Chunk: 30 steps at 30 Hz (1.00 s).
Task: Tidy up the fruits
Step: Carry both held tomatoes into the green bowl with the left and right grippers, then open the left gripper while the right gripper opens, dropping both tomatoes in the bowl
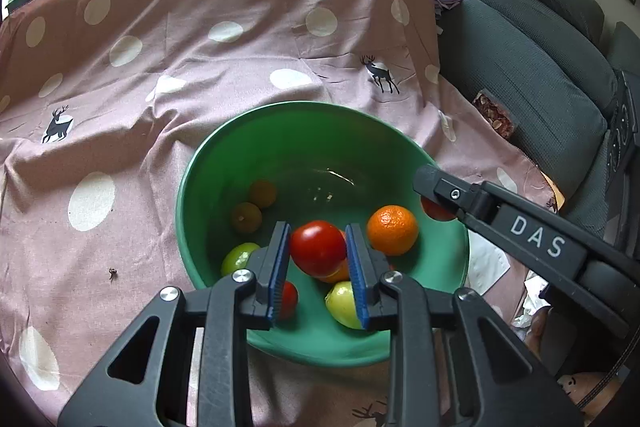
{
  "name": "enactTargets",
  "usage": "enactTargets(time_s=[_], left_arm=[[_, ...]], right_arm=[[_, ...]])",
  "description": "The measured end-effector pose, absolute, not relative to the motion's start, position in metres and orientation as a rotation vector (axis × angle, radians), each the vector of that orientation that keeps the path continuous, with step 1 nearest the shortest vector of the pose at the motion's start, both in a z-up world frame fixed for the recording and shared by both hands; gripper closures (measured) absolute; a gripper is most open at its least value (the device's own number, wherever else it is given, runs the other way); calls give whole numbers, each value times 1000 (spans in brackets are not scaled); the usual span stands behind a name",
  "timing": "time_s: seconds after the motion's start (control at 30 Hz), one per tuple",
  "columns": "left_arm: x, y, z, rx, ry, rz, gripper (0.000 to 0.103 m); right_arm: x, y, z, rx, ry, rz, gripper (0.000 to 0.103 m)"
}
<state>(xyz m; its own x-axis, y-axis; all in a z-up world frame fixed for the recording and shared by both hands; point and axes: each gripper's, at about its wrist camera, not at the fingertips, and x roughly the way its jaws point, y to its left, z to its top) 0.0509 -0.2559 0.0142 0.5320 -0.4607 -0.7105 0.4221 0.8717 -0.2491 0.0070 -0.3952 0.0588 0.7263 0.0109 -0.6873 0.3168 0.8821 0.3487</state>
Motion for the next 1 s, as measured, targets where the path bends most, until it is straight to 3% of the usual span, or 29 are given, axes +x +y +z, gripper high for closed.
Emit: enactTargets(time_s=[1.0], left_arm=[[59, -261, -7, -3, 897, -479, 75]], right_arm=[[17, -394, 47, 436, 835, -208, 71]])
